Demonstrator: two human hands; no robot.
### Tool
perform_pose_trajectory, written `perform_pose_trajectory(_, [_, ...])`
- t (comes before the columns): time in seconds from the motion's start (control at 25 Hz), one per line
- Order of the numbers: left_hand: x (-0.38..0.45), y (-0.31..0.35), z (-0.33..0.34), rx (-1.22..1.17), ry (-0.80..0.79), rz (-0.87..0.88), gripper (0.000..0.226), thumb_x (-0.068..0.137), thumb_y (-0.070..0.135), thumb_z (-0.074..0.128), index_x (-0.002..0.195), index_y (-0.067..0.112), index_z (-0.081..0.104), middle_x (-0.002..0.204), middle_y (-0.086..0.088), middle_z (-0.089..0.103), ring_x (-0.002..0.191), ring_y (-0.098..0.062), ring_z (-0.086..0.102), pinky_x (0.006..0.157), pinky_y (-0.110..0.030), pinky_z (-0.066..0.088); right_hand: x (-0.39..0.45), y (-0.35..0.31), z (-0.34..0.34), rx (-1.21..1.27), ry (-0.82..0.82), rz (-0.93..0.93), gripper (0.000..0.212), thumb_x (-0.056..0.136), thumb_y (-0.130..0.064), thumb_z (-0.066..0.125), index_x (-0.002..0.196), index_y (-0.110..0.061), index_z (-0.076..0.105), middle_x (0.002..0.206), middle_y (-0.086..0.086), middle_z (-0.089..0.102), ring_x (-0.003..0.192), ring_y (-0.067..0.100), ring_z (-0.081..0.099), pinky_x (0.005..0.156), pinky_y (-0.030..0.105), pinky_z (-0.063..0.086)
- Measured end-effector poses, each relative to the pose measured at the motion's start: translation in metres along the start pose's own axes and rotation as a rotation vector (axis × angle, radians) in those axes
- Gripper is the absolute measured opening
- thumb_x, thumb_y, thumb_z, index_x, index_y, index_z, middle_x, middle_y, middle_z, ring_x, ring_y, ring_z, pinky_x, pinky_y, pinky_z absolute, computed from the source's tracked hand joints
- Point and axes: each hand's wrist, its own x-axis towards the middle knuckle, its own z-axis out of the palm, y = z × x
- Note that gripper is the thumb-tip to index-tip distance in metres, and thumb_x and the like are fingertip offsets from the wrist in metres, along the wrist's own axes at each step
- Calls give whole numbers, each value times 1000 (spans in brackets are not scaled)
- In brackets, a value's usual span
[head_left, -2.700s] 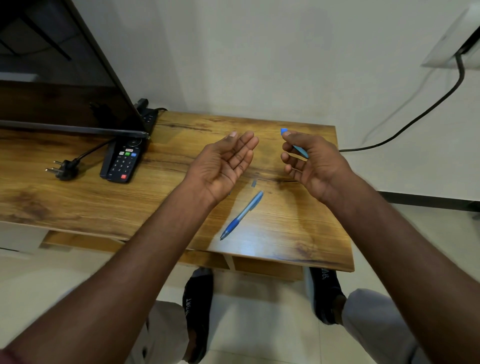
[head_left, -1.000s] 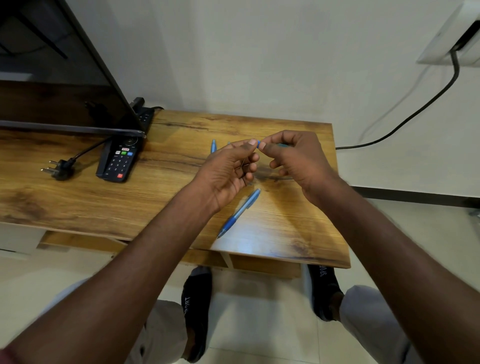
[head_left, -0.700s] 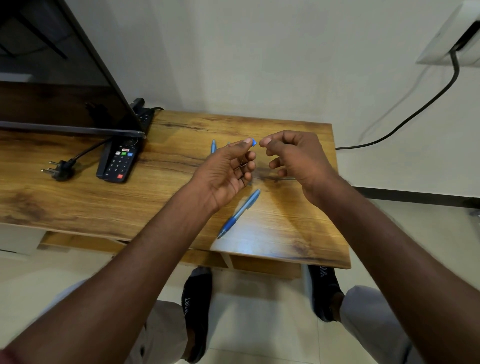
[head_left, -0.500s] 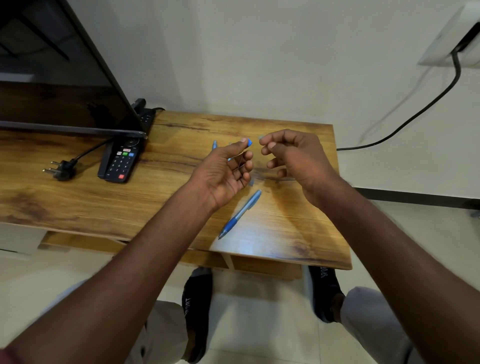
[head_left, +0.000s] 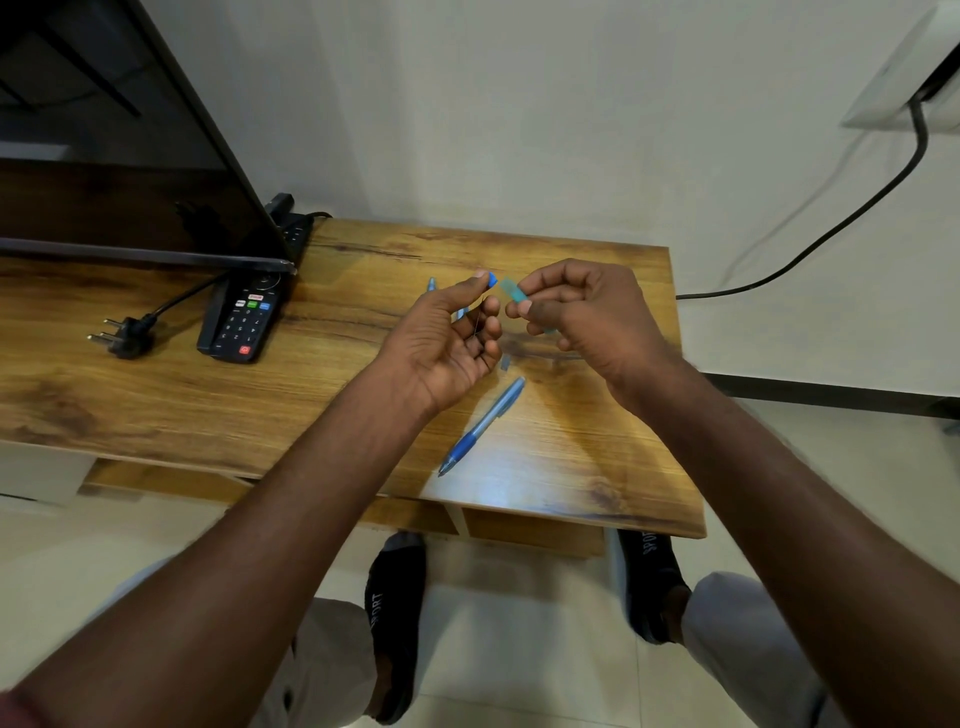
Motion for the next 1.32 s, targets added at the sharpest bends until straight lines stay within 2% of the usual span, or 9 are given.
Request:
perform_pose_trajectory(0.24, [1, -2, 1, 35, -3, 2, 12, 94, 26, 77, 102, 20, 69, 76, 2, 66, 58, -7, 55, 54, -22, 45, -1, 1, 3, -35, -17, 32, 18, 86, -4, 81, 103, -10, 77, 91, 6, 82, 74, 6, 72, 53, 10, 46])
perform_pose_trajectory(0.32, [1, -1, 1, 53, -6, 8, 11, 94, 26, 76, 101, 20, 69, 77, 3, 66, 57, -7, 55, 54, -22, 44, -2, -1, 3, -12, -20, 41, 20, 87, -2, 80, 105, -10, 77, 92, 7, 82, 74, 12, 74, 57, 16, 51])
perform_pose_trajectory(0.44, [0, -1, 1, 66, -3, 15, 10, 95, 26, 75, 101, 20, 69, 78, 3, 65, 58, -7, 54, 56, -22, 44, -3, -2, 3, 26, -29, 69, 22, 89, 0, 76, 110, -9, 74, 96, 10, 81, 85, 31, 80, 68, 34, 55])
perform_pose_trajectory(0.52, [0, -1, 1, 70, -3, 18, 10, 96, 26, 74, 101, 19, 69, 79, 2, 65, 59, -7, 53, 57, -22, 44, -3, -3, 3, 37, -35, 75, 23, 90, 0, 75, 111, -8, 74, 98, 12, 81, 88, 36, 79, 70, 36, 54])
perform_pose_trajectory(0.72, [2, -3, 2, 107, 16, 59, 6, 98, 22, 72, 101, 18, 69, 76, 2, 64, 57, -7, 52, 55, -21, 44, -4, -6, 2, 18, -45, 94, 24, 90, 0, 73, 111, -12, 74, 98, 12, 81, 76, 19, 73, 61, 30, 48])
perform_pose_trajectory(0.88, [3, -4, 1, 172, 15, 99, 7, 98, 21, 71, 102, 16, 69, 75, 2, 64, 57, -7, 51, 54, -20, 43, -3, -6, 4, 15, -67, 126, 26, 92, 1, 64, 115, -12, 69, 92, 5, 82, 73, 15, 70, 61, 30, 46])
perform_pose_trajectory(1.12, [6, -4, -2, 296, 49, 193, 10, 98, 18, 71, 106, 12, 71, 73, 1, 63, 56, -8, 51, 52, -22, 42, -2, -5, 4, -16, -64, 141, 26, 92, 0, 63, 113, -15, 69, 86, 3, 80, 63, 12, 63, 59, 30, 43])
perform_pose_trajectory(1.32, [6, -3, -3, 409, 69, 218, 10, 96, 19, 74, 103, 13, 71, 73, 1, 64, 55, -8, 51, 51, -23, 41, 0, -7, -1, -97, -55, 111, 26, 94, -2, 62, 112, -18, 72, 89, 4, 79, 67, 12, 60, 56, 29, 44])
